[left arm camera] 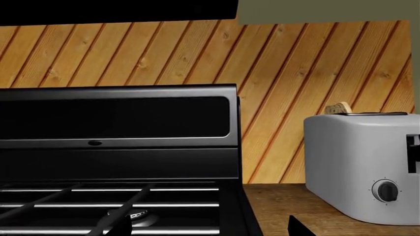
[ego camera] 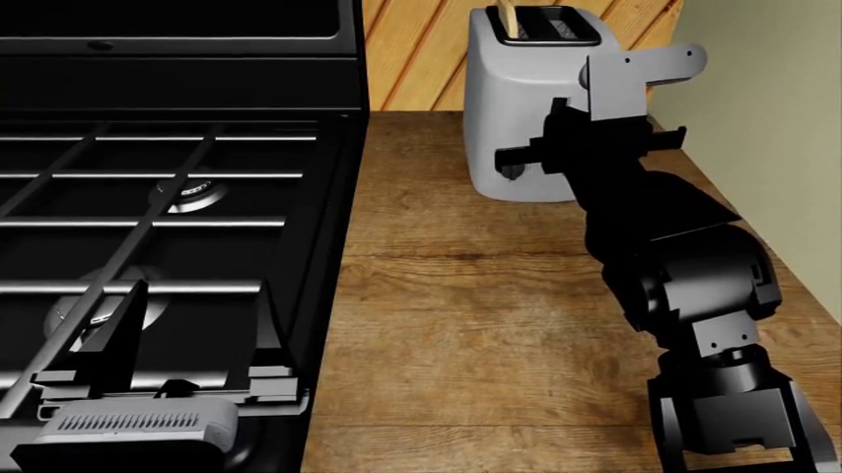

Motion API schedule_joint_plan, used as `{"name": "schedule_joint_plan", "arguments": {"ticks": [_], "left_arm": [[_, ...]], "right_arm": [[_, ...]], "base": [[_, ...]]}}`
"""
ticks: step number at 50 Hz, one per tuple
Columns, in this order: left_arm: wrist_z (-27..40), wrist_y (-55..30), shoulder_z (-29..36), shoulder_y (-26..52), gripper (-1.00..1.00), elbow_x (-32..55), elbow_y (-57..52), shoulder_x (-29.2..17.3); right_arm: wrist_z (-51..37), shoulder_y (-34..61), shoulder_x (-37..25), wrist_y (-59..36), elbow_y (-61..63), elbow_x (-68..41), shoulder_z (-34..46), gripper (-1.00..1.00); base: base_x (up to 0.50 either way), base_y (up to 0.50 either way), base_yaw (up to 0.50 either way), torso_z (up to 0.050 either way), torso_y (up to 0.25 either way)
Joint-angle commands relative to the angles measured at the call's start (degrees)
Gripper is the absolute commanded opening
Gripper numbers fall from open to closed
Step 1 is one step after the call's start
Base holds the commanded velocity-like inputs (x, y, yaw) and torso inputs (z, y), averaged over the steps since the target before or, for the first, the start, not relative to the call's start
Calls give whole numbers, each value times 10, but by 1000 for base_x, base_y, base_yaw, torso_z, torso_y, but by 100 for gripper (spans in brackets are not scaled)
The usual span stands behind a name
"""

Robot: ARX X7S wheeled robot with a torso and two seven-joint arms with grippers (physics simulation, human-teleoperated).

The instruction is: Push down the lever of the toaster to turn it on.

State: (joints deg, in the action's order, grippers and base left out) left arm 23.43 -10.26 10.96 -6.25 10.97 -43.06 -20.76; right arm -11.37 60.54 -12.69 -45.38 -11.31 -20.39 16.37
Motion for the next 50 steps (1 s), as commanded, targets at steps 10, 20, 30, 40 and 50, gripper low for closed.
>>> {"name": "schedule_joint_plan", "arguments": {"ticks": [10, 20, 30, 40, 50], "left_arm": [[4, -3, 2, -3, 100, 9, 17, -4], [6, -6, 2, -1, 100, 10, 14, -7], [6, -4, 4, 1, 100, 10, 17, -8], [8, -4, 8, 3, 100, 9, 20, -8], [9, -3, 9, 3, 100, 10, 20, -9]], "right_arm": [[4, -15, -2, 2, -33, -12, 9, -100], [8, -21, -3, 14, -51, -13, 10, -100], [13, -25, -3, 19, -66, -13, 15, -100], [18, -28, -6, 22, -79, -13, 21, -100], [20, -33, -7, 28, -92, -10, 28, -100]], "base": [[0, 0, 0, -1, 0], [0, 0, 0, -1, 0], [14, 0, 5, -1, 0], [4, 0, 1, -1, 0], [6, 0, 0, -2, 0]]}}
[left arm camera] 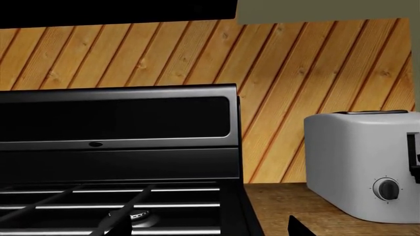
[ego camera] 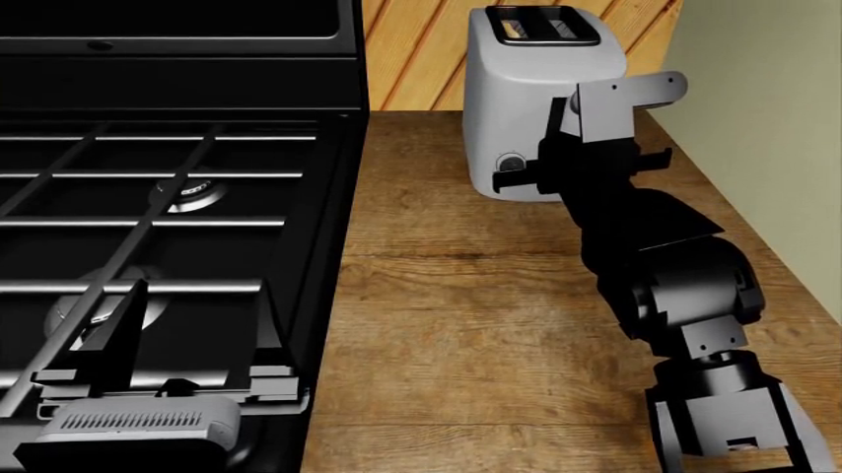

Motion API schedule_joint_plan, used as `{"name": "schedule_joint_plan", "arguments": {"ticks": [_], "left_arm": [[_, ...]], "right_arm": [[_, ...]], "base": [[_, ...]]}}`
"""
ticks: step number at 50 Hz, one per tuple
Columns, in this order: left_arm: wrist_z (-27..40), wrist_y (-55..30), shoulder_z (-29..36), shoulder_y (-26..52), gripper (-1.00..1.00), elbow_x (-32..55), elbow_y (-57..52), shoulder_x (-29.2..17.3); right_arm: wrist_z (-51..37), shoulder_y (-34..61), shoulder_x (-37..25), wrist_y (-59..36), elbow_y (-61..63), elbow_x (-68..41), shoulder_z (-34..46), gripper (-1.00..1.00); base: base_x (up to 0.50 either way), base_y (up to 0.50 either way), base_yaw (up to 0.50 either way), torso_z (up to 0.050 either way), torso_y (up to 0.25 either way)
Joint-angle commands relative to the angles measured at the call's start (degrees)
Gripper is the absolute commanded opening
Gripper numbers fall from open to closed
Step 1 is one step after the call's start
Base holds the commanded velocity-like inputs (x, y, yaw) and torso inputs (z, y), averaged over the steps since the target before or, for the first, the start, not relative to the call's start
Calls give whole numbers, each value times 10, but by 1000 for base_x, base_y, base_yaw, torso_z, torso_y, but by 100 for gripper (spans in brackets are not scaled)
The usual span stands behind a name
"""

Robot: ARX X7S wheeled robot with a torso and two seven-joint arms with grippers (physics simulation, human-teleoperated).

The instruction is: Push down the lever of the toaster to turn it on.

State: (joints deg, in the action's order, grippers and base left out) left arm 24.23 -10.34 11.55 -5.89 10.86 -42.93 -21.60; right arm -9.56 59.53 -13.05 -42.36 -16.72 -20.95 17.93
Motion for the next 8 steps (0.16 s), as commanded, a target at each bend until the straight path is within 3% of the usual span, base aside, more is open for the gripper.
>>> {"name": "schedule_joint_plan", "arguments": {"ticks": [1, 8], "left_arm": [[2, -3, 3, -1, 100, 11, 19, -1], [3, -3, 4, -1, 100, 11, 19, -2]], "right_arm": [[3, -23, -3, -2, -40, -4, 13, -100], [5, -25, -4, -1, -45, -5, 16, -100]], "base": [[0, 0, 0, 0, 0], [7, -1, -1, -3, 0]]}}
